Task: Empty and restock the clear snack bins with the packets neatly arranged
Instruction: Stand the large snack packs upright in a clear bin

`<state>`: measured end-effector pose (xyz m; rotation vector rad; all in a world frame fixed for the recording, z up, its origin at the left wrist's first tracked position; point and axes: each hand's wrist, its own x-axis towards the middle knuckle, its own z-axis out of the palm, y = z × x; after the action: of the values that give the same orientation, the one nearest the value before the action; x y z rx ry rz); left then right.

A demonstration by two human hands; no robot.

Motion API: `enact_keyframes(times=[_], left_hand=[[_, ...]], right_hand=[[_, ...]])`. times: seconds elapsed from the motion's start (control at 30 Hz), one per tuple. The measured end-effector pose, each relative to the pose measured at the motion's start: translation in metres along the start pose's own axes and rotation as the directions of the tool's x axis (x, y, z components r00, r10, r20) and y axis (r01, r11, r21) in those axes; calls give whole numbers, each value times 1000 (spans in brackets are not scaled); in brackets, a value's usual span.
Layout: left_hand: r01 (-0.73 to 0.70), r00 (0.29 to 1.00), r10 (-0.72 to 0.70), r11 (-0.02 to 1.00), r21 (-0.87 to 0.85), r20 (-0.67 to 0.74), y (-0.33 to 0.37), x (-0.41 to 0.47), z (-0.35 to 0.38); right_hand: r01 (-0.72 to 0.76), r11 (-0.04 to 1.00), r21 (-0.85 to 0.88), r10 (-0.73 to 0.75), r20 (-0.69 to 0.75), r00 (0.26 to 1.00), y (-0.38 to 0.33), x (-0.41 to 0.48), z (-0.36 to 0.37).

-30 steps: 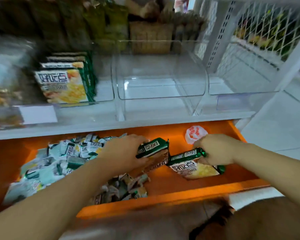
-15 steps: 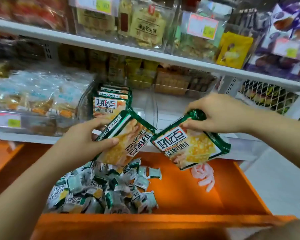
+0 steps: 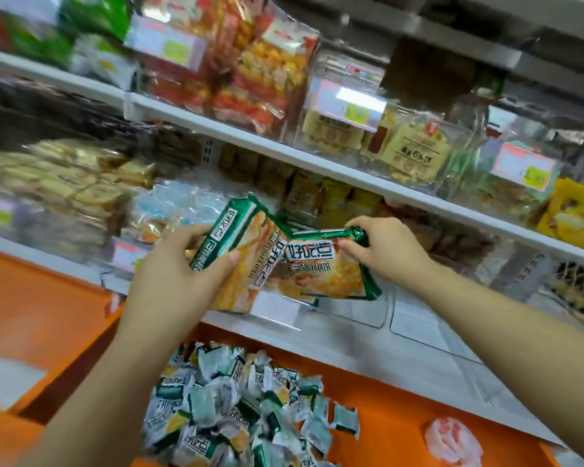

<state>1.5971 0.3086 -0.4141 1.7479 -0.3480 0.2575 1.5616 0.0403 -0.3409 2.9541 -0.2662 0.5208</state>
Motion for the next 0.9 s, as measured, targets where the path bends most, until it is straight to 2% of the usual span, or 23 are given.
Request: enact_keyframes(times=[0.1,0.2,0.27,0.37,0.53,0.6,0.63,0.67,0.7,0.73,0.77,0.83,0.9], left_hand=[[6,1000,-6,1000,9,2,-6,6,-5],[26,1000,-26,999,-30,17,-9,10,-7],[14,1000,-14,1000,-21,15,-11,12,-9],[13,1000,-13,1000,-15,8,-12,12,-10],[94,993,-84,988,-126,79,-19,7,-5],[114,990,-100,980,-164,96,-17,5,1],[124,989,-105,975,-184,108,-16,5,4],[137,986,-114,970,-199,120,-15,4,7],[147,984,-121,965,-218,128,-14,5,9],[154,984,-126,956,-250,125,-13,5,12],[176,981,-142,939,-297,131,-14,7,15],[230,971,-186,897,-377,150,-18,8,22],[287,955,-219,848,-446,198,-19,6,29]], right_hand=[[-146,976,162,136,69,988,-7,17,34],[-305,888,344,236,227,945,-8,29,67],[-334,882,332,223,330,917,-8,29,89],[-233,941,246,162,278,947,-6,29,114],[-212,966,145,182,198,963,-8,35,107],[-206,931,302,201,50,978,-23,31,86],[-193,855,481,213,12,977,-34,26,73],[-203,702,683,223,60,973,-45,19,58],[-248,482,841,182,181,967,-56,10,45],[-319,285,904,93,306,948,-63,1,35],[-376,186,908,-3,384,924,-66,-8,29],[-393,178,902,-105,415,904,-66,-24,25],[-367,230,901,-66,391,918,-59,-31,23]])
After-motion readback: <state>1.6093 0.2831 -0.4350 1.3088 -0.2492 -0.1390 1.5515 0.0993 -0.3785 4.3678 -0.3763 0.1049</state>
